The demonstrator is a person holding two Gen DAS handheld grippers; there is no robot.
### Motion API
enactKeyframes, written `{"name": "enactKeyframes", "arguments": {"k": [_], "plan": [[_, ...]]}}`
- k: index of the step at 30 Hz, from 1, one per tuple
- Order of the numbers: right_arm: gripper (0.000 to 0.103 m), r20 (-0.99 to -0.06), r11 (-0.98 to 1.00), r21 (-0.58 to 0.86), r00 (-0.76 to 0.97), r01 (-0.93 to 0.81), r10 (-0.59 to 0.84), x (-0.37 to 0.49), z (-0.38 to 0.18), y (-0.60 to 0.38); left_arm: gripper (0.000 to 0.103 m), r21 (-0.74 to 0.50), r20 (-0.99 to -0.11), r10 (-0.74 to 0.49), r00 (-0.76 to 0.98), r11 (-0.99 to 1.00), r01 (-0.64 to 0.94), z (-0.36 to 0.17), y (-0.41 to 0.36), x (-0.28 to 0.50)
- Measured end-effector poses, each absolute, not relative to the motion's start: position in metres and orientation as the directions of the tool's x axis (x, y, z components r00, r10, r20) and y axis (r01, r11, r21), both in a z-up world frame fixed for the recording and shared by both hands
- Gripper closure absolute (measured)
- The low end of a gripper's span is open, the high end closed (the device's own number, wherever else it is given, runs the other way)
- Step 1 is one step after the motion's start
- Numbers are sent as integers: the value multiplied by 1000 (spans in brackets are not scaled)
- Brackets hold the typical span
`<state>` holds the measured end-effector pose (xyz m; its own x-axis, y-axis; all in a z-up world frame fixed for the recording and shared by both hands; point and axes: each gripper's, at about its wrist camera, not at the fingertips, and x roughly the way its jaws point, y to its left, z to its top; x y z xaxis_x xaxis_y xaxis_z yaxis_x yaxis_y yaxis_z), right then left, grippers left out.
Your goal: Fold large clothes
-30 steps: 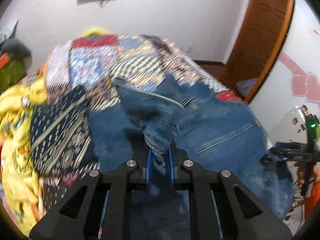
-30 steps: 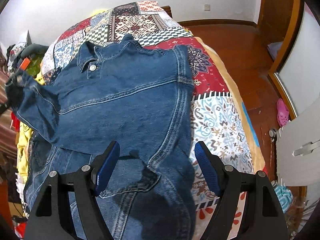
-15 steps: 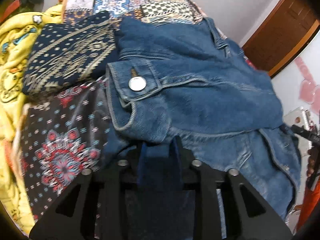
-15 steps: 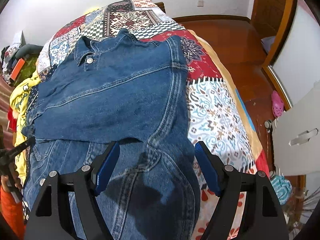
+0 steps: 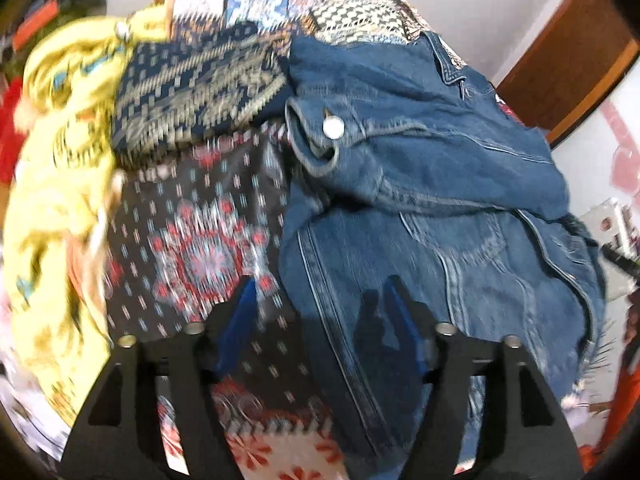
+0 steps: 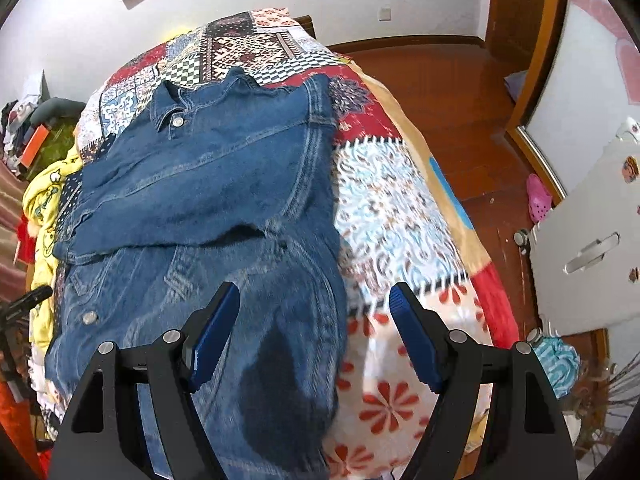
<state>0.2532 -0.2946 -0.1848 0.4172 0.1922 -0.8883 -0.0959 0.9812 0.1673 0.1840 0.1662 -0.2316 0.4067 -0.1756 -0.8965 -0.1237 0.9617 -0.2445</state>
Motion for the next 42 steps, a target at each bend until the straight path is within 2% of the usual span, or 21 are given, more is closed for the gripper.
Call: {"name": "enactKeyframes", "arguments": {"k": [6, 12, 17, 20, 23, 24, 26, 27, 28, 30, 37, 42], "plan": [[29, -901, 974, 212, 372, -75, 224, 233, -201, -303, 35, -360, -895, -274, 353, 910, -206, -257, 168, 158], [29, -897, 962, 260, 347, -86, 273, 217, -210, -303, 34, -488, -854, -406, 324, 841, -233, -276, 158, 135], [29, -881, 949, 294, 351, -118, 316, 217, -213, -297, 34, -508, -835, -415, 361, 833, -218, -269, 148, 121], [29, -877, 945, 296, 353, -136, 326, 216, -217, -293, 44, -502, -827, -406, 389, 844, -186, -263, 134, 114], [48, -866, 931, 329, 343, -159, 364, 214, -220, -289, 58, -465, -835, -374, 403, 872, -155, -255, 125, 119], [55, -862, 924, 343, 336, -167, 380, 215, -220, -287, 65, -449, -839, -360, 407, 881, -147, -252, 123, 121], [62, -860, 926, 333, 346, -176, 375, 214, -219, -283, 79, -407, -847, -324, 421, 906, -121, -243, 119, 125], [69, -861, 928, 322, 351, -186, 369, 213, -218, -281, 87, -393, -846, -313, 430, 913, -107, -239, 117, 127], [79, -861, 928, 317, 352, -194, 367, 213, -217, -279, 90, -388, -843, -310, 440, 916, -97, -235, 116, 130], [89, -858, 927, 314, 356, -205, 369, 215, -214, -276, 91, -395, -828, -317, 462, 915, -81, -225, 116, 137], [91, -788, 895, 347, 430, -281, 440, 234, -172, -269, 93, -431, -748, -346, 566, 902, -18, -172, 124, 166], [91, -722, 882, 342, 510, -324, 467, 265, -130, -258, 94, -512, -647, -392, 654, 859, 8, -131, 144, 205]]}}
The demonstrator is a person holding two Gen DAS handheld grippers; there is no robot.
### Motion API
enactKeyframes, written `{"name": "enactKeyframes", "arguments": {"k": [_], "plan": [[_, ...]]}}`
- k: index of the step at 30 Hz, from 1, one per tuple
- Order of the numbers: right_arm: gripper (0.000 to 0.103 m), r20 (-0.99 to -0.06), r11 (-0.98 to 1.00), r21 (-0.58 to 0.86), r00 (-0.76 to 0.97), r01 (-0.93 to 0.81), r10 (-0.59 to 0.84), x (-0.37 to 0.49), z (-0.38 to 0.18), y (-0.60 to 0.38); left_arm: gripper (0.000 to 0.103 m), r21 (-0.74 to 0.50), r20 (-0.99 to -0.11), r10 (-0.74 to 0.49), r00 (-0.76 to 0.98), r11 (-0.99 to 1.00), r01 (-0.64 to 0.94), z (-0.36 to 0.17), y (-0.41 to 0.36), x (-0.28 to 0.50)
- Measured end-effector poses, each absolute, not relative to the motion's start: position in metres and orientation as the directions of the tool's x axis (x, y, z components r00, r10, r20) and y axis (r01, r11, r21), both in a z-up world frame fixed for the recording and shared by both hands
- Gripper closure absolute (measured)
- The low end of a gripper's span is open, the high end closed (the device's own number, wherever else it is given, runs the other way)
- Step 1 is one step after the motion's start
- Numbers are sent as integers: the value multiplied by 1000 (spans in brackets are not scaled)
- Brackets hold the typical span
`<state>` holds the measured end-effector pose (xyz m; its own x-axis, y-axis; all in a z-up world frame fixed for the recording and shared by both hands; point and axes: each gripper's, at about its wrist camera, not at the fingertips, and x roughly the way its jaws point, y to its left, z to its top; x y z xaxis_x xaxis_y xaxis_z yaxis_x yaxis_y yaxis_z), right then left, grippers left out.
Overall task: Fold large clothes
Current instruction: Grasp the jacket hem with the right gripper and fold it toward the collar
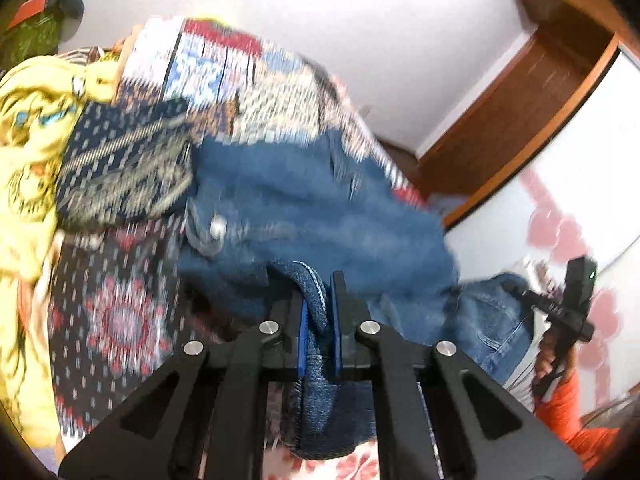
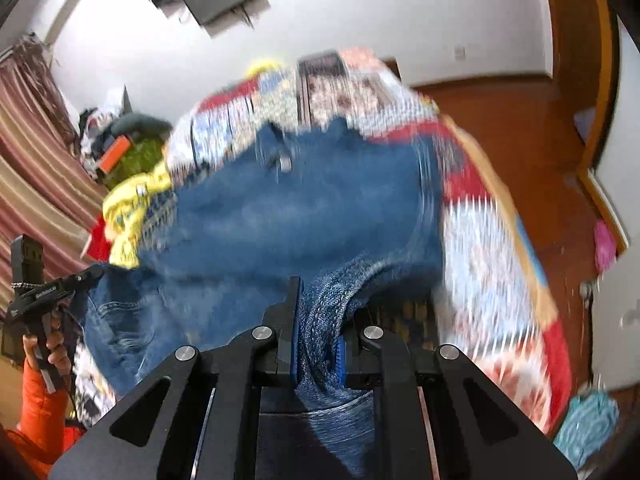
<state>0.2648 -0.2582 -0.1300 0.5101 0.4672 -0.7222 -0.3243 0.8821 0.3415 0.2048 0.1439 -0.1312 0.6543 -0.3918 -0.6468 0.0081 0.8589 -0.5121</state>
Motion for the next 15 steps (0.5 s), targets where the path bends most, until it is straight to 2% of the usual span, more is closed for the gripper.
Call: {"name": "enactKeyframes", "arguments": {"k": [3, 7, 11, 15], "plan": [[92, -681, 878, 354, 554, -324, 479, 288, -114, -254, 95, -490, -630, -345, 695, 871, -12, -119, 156, 231], [92, -668, 895, 350, 596, -278, 446, 322, -114, -257, 95, -508, -640, -309, 704, 857, -86, -130, 177, 277], [92, -677, 893, 400, 589, -208, 441, 358, -136, -265, 95, -512, -672, -286, 684, 846, -149, -158, 190, 308], [92, -730, 894, 426, 530, -141, 432, 384, -175, -265, 95, -486, -731, -263, 630, 849, -210, -199, 195, 329]]}}
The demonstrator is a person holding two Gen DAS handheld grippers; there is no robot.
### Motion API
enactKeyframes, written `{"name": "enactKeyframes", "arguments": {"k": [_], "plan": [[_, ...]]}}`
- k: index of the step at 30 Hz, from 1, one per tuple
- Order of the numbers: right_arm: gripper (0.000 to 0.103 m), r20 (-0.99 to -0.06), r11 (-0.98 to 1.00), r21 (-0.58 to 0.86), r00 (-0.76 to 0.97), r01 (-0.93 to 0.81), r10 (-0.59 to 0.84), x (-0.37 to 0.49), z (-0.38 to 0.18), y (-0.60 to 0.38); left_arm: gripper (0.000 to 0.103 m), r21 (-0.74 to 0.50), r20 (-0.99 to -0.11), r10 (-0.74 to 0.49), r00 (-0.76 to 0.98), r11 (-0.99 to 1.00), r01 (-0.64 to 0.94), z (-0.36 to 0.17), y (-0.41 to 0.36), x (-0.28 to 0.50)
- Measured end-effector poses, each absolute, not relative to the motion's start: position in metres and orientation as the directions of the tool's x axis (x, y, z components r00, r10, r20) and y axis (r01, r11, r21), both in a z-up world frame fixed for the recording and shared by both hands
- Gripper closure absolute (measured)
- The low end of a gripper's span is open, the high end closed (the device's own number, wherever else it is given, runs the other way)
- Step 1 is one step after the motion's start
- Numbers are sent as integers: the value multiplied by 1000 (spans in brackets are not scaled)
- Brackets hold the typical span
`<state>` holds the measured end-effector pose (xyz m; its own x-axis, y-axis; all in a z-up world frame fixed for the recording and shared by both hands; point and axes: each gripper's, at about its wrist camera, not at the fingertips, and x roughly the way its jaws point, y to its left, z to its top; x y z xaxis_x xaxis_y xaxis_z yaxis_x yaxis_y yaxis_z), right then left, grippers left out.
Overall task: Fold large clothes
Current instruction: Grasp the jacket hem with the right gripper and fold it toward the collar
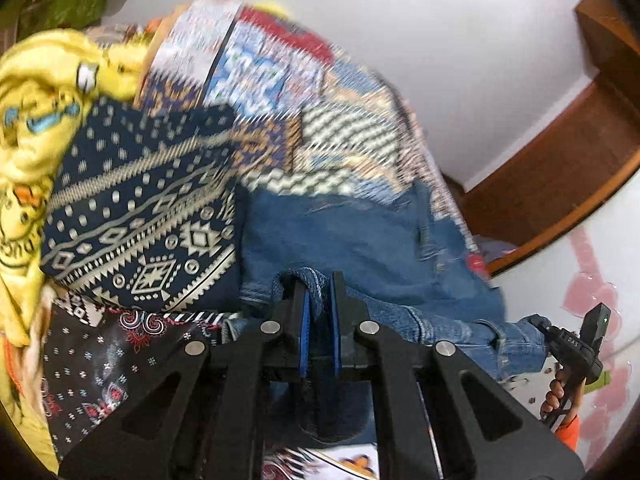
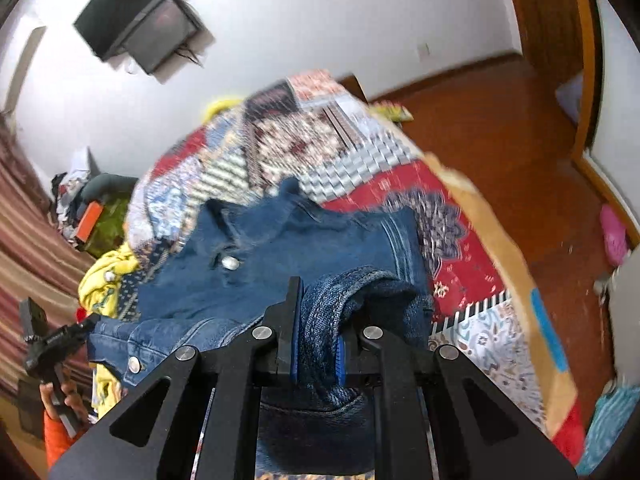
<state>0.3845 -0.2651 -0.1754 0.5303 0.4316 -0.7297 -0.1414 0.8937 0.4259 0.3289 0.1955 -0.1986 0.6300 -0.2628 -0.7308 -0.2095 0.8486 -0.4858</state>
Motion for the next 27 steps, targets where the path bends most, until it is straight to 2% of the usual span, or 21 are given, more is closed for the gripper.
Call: {"name": "enactKeyframes", "arguments": {"k": [4, 8, 12, 14, 16, 18, 19, 23, 27], "plan": [[91, -782, 914, 386, 482, -121, 395, 397, -202, -261, 95, -427, -790, -231, 568, 872, -240, -234, 194, 341], [91, -807, 927, 350, 458, -138, 373, 399, -212, -260, 93, -349, -816, -187, 546, 914, -209, -241, 184, 340], [76, -835, 931, 332, 413, -149, 364, 397, -205, -263, 92, -285, -833, -148, 533, 941, -185, -228, 176, 334], [68, -850, 935, 321, 389, -151, 355, 394, -200, -264, 85, -245, -840, -119, 530, 954, -175, -216, 172, 329], [54, -856, 936, 314, 380, -160, 352, 389, -192, -266, 59, -194, -840, -70, 538, 965, -177, -205, 168, 324], [40, -860, 947, 280, 396, -160, 321, 381, -182, -267, 50, -146, -818, -23, 575, 975, -168, -191, 162, 314], [37, -859, 955, 247, 419, -164, 294, 375, -176, -266, 49, -132, -806, -14, 591, 979, -158, -185, 159, 309], [37, -842, 961, 182, 472, -206, 261, 349, -158, -264, 46, -130, -796, -35, 604, 985, -115, -170, 144, 296], [36, -825, 955, 151, 500, -255, 264, 326, -148, -252, 37, -112, -789, -60, 612, 993, -46, -164, 117, 282]]}}
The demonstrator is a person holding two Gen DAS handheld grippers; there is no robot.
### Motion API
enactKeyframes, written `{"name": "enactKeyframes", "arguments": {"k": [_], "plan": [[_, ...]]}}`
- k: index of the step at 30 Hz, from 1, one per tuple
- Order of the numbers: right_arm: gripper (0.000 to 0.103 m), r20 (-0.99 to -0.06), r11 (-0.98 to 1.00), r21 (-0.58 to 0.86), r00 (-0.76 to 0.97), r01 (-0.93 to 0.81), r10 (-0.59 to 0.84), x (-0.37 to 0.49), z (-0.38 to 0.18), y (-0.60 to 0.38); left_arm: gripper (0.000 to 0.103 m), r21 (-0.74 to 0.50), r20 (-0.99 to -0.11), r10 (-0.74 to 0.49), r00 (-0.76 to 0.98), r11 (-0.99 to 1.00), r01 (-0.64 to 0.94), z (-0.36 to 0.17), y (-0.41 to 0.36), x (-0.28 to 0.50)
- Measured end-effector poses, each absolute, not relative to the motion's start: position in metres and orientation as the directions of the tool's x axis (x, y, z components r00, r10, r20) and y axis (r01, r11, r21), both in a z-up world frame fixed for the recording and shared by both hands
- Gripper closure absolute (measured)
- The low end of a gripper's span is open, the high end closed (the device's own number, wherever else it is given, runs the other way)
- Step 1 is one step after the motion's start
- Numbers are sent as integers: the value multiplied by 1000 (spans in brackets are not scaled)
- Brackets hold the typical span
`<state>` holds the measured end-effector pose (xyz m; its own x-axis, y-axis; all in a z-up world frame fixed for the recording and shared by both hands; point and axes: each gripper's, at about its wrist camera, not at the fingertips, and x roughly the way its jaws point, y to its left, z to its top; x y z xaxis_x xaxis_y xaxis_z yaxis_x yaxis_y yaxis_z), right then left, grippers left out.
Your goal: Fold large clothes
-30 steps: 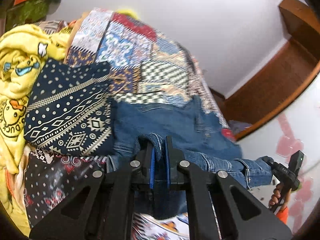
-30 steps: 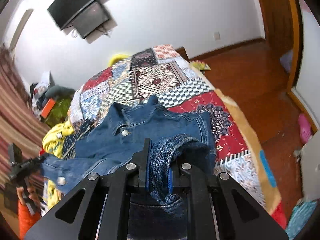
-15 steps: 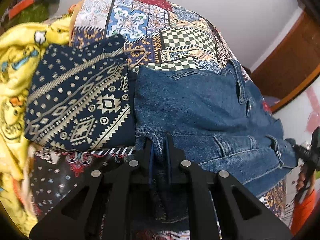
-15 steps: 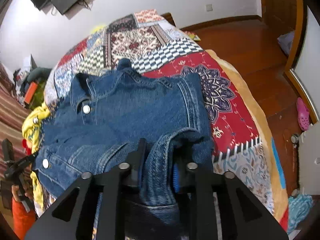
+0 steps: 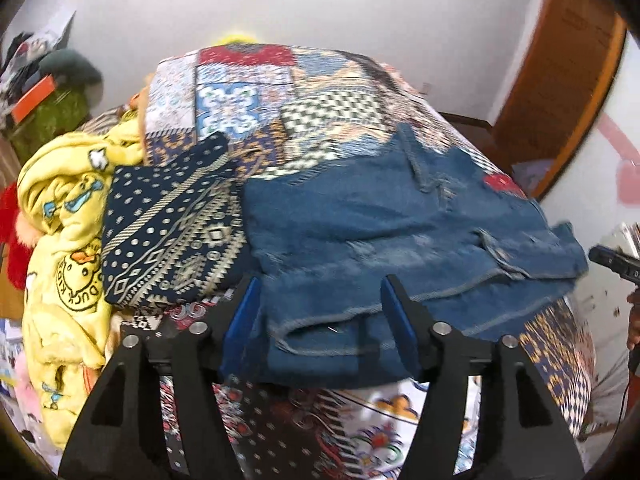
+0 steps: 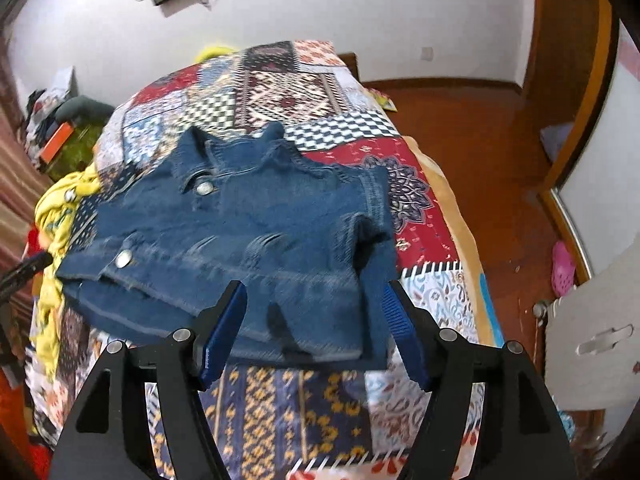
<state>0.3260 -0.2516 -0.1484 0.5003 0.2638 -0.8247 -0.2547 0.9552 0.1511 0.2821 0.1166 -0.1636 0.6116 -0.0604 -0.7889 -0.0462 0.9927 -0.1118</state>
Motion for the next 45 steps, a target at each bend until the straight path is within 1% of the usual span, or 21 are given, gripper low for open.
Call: {"name": "enactKeyframes", "arguments": {"k": [1, 3, 6, 9, 16, 21, 23, 26, 30, 33, 37, 39, 41, 42, 45], "plan": [[35, -825, 952, 150, 497, -267, 269, 323, -149, -248, 30, -111, -790, -69, 610, 993, -31, -164, 109, 280], [35, -823, 939, 165, 483, -300, 299, 316, -152, -236, 21, -116, -798, -90, 596, 993, -5, -168, 95, 274], [34, -823, 918, 202, 449, -341, 348, 305, -162, -218, 21, -112, -811, -111, 574, 993, 34, -179, 74, 268], [34, -830, 900, 224, 411, -374, 378, 297, -175, -198, 21, -86, -836, -100, 540, 995, 51, -193, 58, 266], [34, -848, 865, 265, 324, -427, 420, 291, -204, -155, 21, -82, -857, -72, 511, 997, 4, -227, 51, 267], [34, -852, 860, 246, 323, -448, 412, 298, -207, -139, 21, -39, -852, -24, 523, 999, -18, -235, 57, 279], [34, -862, 862, 227, 319, -454, 395, 302, -209, -135, 21, -27, -845, -17, 534, 1000, -11, -234, 58, 284], [34, -862, 861, 192, 338, -472, 377, 307, -208, -131, 21, 20, -837, 24, 546, 1000, -12, -230, 60, 298], [34, -855, 859, 79, 409, -506, 319, 316, -201, -124, 21, 38, -829, 44, 558, 999, -22, -228, 69, 322], [34, -853, 853, 7, 442, -522, 277, 330, -202, -119, 21, 72, -840, 80, 537, 997, -37, -234, 80, 349], [34, -853, 847, -74, 474, -527, 220, 360, -204, -113, 21, 74, -852, 87, 516, 996, -47, -240, 93, 379], [35, -851, 847, -109, 489, -521, 191, 379, -206, -111, 21, 137, -846, 150, 511, 989, -63, -243, 99, 395], [35, -850, 854, -131, 501, -504, 165, 395, -207, -110, 21, 156, -845, 181, 502, 983, -92, -245, 109, 405], [35, -846, 858, -141, 511, -493, 154, 403, -207, -110, 21, 155, -845, 192, 499, 981, -115, -244, 116, 410], [35, -816, 893, -188, 571, -410, 91, 421, -200, -116, 21, 111, -845, 172, 507, 983, -148, -237, 133, 414]]}}
